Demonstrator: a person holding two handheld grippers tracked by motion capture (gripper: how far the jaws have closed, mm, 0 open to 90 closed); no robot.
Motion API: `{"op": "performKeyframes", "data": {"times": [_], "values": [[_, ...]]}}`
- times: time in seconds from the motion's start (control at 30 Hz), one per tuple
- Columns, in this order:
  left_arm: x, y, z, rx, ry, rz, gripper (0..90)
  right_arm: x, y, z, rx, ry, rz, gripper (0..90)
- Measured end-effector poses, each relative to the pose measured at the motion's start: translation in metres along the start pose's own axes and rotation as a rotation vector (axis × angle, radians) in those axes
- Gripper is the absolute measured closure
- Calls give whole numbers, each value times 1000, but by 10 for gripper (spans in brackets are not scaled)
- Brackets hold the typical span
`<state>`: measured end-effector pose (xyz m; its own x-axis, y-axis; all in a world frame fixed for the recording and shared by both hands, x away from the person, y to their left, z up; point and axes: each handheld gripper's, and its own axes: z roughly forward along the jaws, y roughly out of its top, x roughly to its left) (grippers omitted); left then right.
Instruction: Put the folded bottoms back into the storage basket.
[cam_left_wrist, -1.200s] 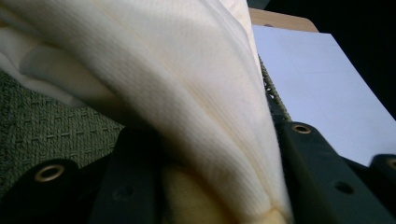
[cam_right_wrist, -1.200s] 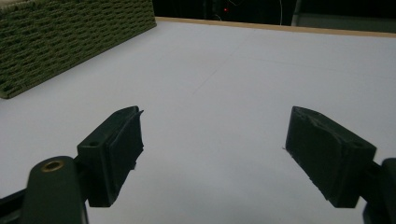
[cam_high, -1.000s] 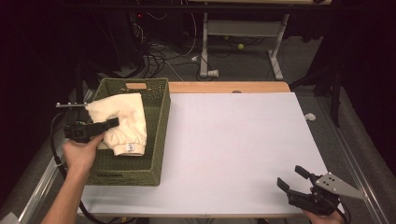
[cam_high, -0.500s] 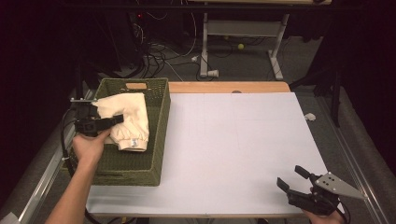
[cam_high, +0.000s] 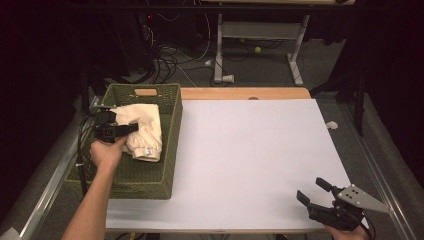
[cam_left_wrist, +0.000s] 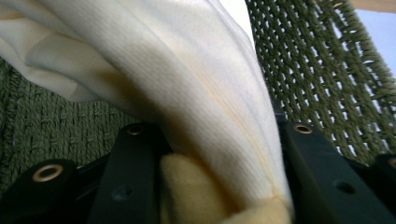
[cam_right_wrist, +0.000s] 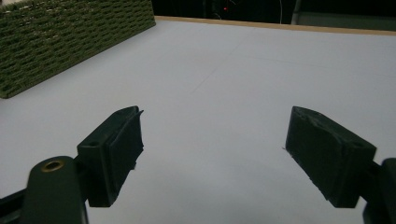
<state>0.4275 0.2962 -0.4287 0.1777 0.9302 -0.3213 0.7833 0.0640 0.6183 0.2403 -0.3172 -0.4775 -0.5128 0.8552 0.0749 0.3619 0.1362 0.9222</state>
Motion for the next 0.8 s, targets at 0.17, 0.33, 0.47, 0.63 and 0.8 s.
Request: {"op": "performKeyframes", "data": {"times": [0.17, 0.33, 0.47, 0.63, 0.8], "values": [[1, 0, 4, 7, 7, 5, 593, 0, 0, 0, 1, -2, 1, 196], [3, -2, 15, 59, 18, -7, 590, 0, 0, 0, 1, -2, 2, 196], [5, -3, 21, 87, 45, -32, 584, 0, 0, 0, 2, 0, 1, 196], [7, -5, 24, 121, 85, -35, 574, 0, 0, 0, 2, 1, 1, 196], [6, -5, 26, 144, 105, -43, 519, 0, 0, 0, 2, 3, 1, 195]]}}
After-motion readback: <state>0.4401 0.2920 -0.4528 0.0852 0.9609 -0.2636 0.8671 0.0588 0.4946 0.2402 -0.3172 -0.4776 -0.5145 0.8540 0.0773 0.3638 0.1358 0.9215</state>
